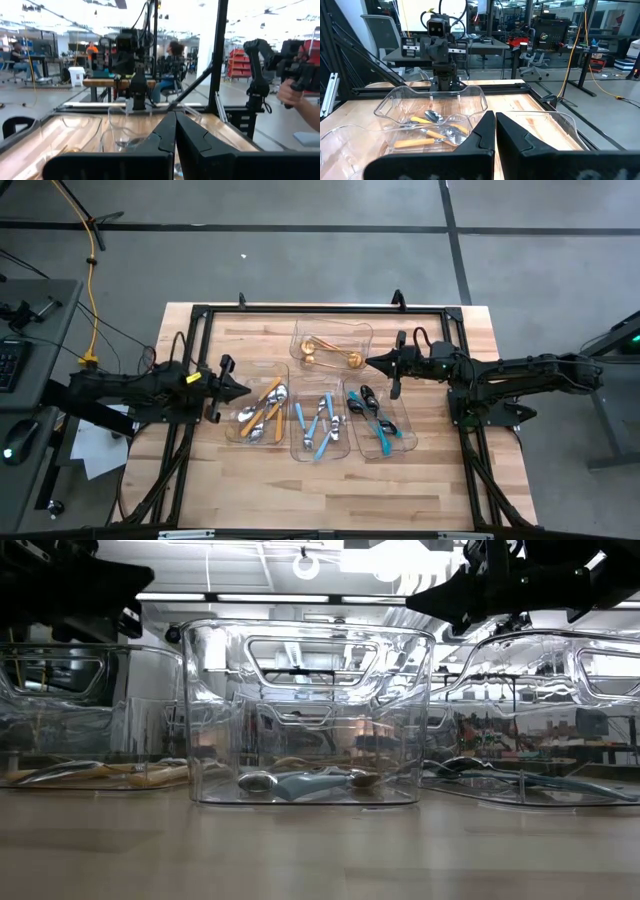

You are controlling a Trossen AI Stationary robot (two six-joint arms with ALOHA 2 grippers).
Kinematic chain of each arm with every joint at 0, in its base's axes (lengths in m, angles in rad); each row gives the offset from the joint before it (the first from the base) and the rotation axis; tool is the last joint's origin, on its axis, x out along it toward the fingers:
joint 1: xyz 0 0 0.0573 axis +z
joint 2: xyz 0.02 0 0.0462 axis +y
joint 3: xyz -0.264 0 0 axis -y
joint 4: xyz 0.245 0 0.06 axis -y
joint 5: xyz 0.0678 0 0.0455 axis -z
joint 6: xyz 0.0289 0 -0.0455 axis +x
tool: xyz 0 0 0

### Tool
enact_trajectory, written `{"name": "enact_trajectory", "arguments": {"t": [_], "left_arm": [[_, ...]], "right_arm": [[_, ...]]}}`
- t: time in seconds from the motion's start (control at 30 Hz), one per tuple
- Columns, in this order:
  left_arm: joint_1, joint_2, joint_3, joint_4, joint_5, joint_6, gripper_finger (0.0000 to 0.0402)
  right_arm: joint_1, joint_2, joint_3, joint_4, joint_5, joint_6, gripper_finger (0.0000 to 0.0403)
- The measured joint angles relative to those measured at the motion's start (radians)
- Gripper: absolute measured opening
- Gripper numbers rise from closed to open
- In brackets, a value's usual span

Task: Sort silverware by color (type)
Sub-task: Return to Home Position

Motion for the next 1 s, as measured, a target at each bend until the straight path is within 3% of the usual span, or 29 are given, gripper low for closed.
{"name": "enact_trajectory", "arguments": {"t": [0.37, 1.0], "left_arm": [[0.000, -0.134, 0.000, 0.001, 0.000, 0.000, 0.0001], [0.000, -0.131, 0.001, 0.003, 0.000, 0.000, 0.0001]], "right_arm": [[0.000, 0.000, 0.000, 0.000, 0.000, 0.000, 0.0000], [0.000, 0.000, 0.000, -0.017, 0.000, -0.021, 0.0000]]}}
